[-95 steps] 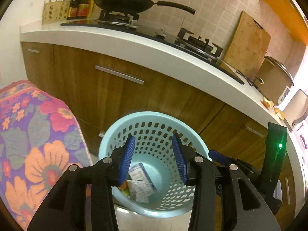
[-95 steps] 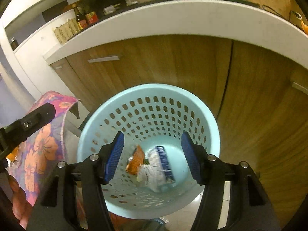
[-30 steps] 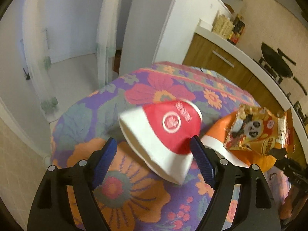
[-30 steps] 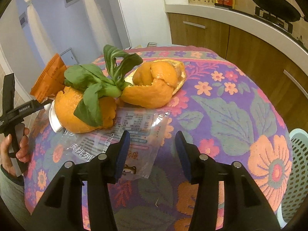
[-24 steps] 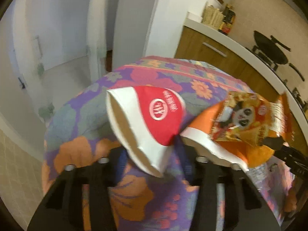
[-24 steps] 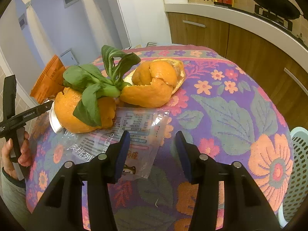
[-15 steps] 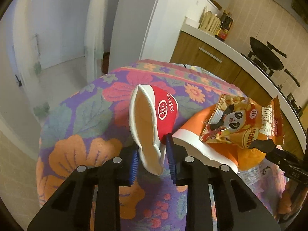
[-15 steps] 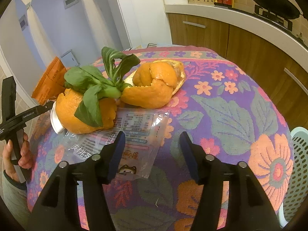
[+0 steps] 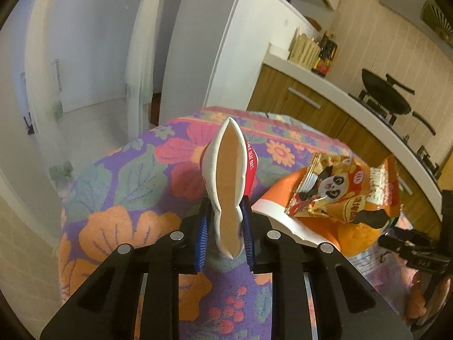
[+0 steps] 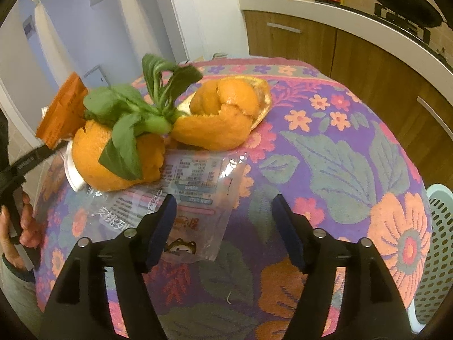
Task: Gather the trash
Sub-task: 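Grasp the clear plastic wrapper with the right tool while the left tool holds the cup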
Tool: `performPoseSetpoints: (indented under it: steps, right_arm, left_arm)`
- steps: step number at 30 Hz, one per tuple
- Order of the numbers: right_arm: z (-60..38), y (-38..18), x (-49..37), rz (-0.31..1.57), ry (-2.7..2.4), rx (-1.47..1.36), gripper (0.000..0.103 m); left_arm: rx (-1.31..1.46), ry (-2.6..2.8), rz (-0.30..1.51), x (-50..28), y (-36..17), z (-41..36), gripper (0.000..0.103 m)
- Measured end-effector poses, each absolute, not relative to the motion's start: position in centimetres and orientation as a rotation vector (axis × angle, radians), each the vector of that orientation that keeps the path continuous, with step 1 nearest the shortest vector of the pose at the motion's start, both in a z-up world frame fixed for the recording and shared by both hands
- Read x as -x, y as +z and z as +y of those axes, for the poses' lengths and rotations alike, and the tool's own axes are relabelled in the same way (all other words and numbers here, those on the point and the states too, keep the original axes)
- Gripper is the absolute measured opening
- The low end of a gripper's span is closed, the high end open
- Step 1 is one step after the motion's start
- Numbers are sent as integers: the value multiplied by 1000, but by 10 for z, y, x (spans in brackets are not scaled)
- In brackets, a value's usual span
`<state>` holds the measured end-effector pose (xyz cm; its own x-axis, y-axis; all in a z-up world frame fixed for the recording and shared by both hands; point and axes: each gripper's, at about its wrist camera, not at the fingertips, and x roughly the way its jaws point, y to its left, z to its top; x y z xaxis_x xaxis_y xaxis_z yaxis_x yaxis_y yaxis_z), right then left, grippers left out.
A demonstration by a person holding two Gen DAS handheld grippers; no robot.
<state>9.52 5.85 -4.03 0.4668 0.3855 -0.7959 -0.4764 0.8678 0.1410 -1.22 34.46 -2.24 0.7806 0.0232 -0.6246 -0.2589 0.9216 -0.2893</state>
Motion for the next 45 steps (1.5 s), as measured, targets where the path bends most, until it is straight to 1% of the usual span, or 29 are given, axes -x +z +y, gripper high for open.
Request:
performPoseSetpoints:
  steps: [3, 5, 6, 7, 9, 11, 13, 14, 19, 26, 33, 38, 39, 42, 44, 45]
  right_arm:
    - [68, -42, -91, 941, 512, 176, 68]
    - [73, -42, -87, 940, 526, 207, 65]
    - [75, -42, -85, 934, 523, 224, 52]
    - [76, -41, -82, 920, 510, 238, 32]
    - [76, -40, -79, 913, 518, 239, 20]
    - [74, -40, -78, 911, 514, 234, 16]
    - [70, -37, -77, 907, 525, 214, 3]
    - [68, -35, -75, 898, 539, 202, 1]
    - [62, -26, -59, 847, 559, 202, 1]
    - [39, -14, -44, 830, 557, 166, 0]
    - [6, -6, -22, 834, 528, 166, 0]
    - [-9, -13, 2, 864, 582, 186, 1]
    - [-10, -17, 5, 867, 586, 197, 1]
    - [-13, -23, 3, 874, 586, 186, 8]
    - [-18, -24, -3, 881, 598, 136, 16]
    - [-20, -23, -6, 878, 600, 120, 26]
  left_arm:
    - [381, 150, 650, 14, -21, 345, 20]
    - [380, 149, 644, 14, -21, 343, 20]
    - [379, 149, 641, 16, -21, 342, 20]
    - [380, 151, 637, 16, -20, 342, 20]
    - [386, 150, 631, 19, -20, 342, 20]
    - [393, 146, 626, 21, -20, 343, 20]
    - [390, 149, 623, 24, -19, 340, 20]
    - [386, 150, 621, 25, -18, 338, 20]
    - [384, 150, 611, 34, -18, 332, 20]
    - [391, 152, 602, 38, -16, 332, 20]
    - [374, 155, 604, 40, -18, 327, 20]
    - [374, 153, 602, 41, -18, 326, 20]
    - [375, 153, 600, 41, -18, 326, 20]
    - [374, 154, 601, 42, -18, 327, 20]
    - [377, 152, 598, 43, -18, 328, 20]
    - [378, 152, 598, 42, -18, 327, 20]
